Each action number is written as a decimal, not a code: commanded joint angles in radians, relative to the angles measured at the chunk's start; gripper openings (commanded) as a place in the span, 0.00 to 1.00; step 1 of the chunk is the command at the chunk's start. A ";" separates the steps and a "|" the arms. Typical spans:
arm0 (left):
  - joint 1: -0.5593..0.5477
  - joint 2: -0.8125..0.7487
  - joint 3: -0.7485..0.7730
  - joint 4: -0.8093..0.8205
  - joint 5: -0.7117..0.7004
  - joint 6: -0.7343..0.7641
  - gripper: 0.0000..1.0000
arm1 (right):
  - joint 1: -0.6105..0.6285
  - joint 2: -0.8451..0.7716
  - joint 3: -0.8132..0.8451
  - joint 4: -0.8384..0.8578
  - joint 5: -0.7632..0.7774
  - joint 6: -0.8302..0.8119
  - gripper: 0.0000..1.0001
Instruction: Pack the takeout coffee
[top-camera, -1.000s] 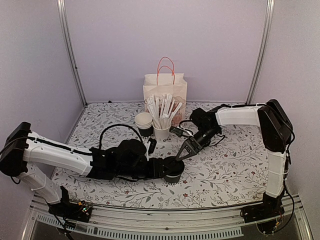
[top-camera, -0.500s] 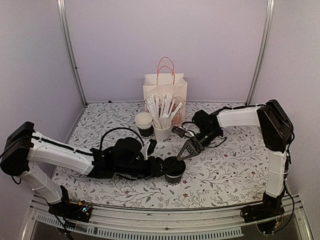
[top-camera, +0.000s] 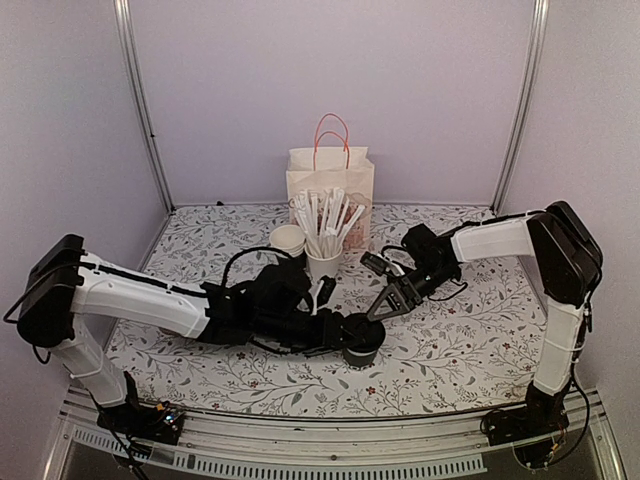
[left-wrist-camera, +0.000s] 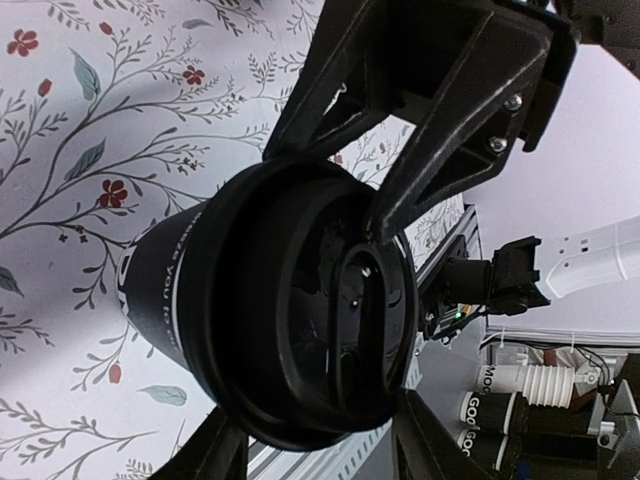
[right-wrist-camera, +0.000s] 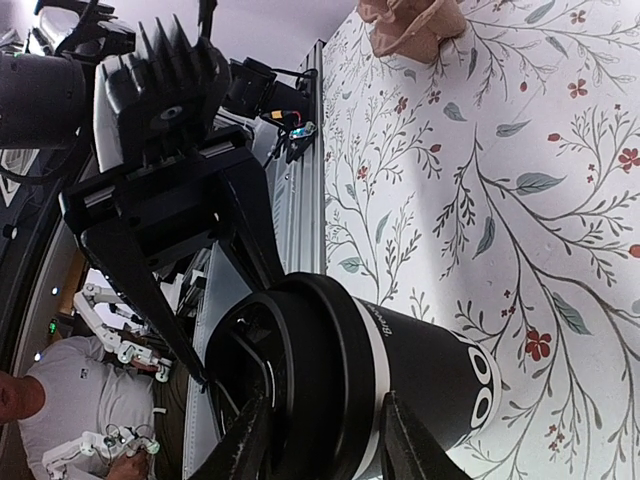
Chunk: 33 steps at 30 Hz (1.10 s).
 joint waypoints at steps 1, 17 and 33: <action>-0.010 0.225 -0.042 -0.409 -0.152 0.076 0.47 | 0.084 0.043 -0.082 0.039 0.195 0.001 0.37; 0.012 0.054 0.067 -0.455 -0.325 0.166 0.53 | 0.084 -0.108 -0.033 -0.142 0.032 -0.134 0.48; 0.031 -0.016 0.100 -0.402 -0.325 0.227 0.61 | 0.078 -0.151 -0.049 -0.247 0.035 -0.218 0.51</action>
